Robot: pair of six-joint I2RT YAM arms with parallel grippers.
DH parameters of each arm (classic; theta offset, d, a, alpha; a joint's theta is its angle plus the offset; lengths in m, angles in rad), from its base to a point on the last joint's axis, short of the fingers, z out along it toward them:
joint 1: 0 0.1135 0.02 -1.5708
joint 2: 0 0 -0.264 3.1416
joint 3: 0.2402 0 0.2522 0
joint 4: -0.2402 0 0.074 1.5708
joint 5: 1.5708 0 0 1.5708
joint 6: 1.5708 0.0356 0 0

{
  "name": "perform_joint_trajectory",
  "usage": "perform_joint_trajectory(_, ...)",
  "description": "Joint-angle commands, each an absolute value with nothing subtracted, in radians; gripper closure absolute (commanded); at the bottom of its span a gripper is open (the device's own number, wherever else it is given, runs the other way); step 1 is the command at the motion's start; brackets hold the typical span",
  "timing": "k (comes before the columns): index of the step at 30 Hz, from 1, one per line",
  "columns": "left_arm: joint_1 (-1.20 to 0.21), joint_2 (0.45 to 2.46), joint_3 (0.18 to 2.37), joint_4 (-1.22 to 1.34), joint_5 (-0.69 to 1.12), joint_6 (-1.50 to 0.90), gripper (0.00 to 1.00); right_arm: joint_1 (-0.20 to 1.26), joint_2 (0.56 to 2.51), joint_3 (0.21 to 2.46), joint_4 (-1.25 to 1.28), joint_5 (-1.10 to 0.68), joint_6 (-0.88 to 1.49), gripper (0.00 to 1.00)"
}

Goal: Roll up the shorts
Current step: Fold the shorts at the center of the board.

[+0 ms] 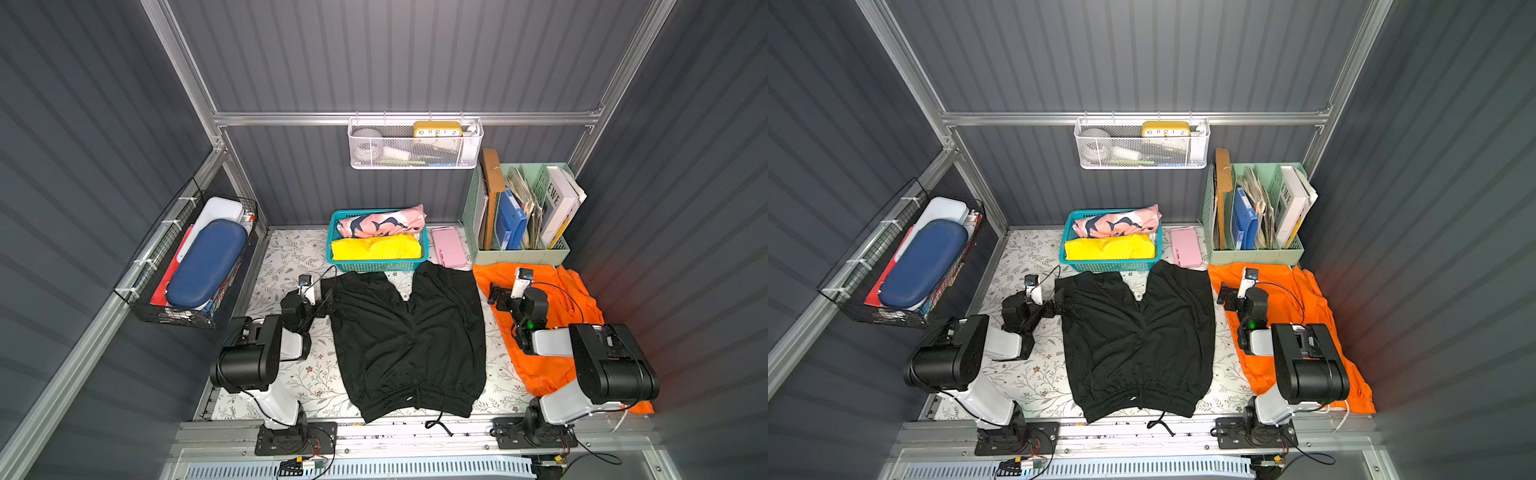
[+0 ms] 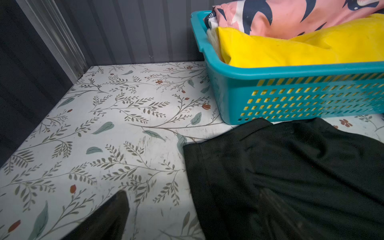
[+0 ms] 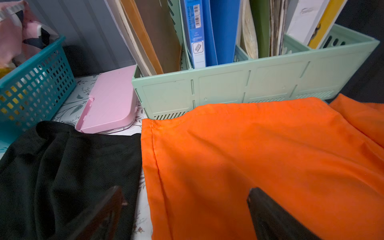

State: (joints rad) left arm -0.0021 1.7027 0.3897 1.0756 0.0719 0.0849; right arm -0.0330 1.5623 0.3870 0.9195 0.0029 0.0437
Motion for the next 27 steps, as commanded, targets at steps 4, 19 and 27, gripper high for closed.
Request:
perform_joint_trajectory(4,-0.005,1.700,0.391,1.069,0.091,0.083,0.00,-0.031,1.565,0.385,0.939,0.003,0.043,0.01)
perform_joint_trajectory(19,-0.005,1.698,0.388,1.074,0.082,0.085,0.00,-0.031,1.566,0.384,0.941,0.000,0.042,0.02)
perform_joint_trajectory(27,-0.030,1.449,0.550,0.684,0.009,0.076,0.01,-0.028,1.407,0.511,0.552,-0.025,0.043,0.05)
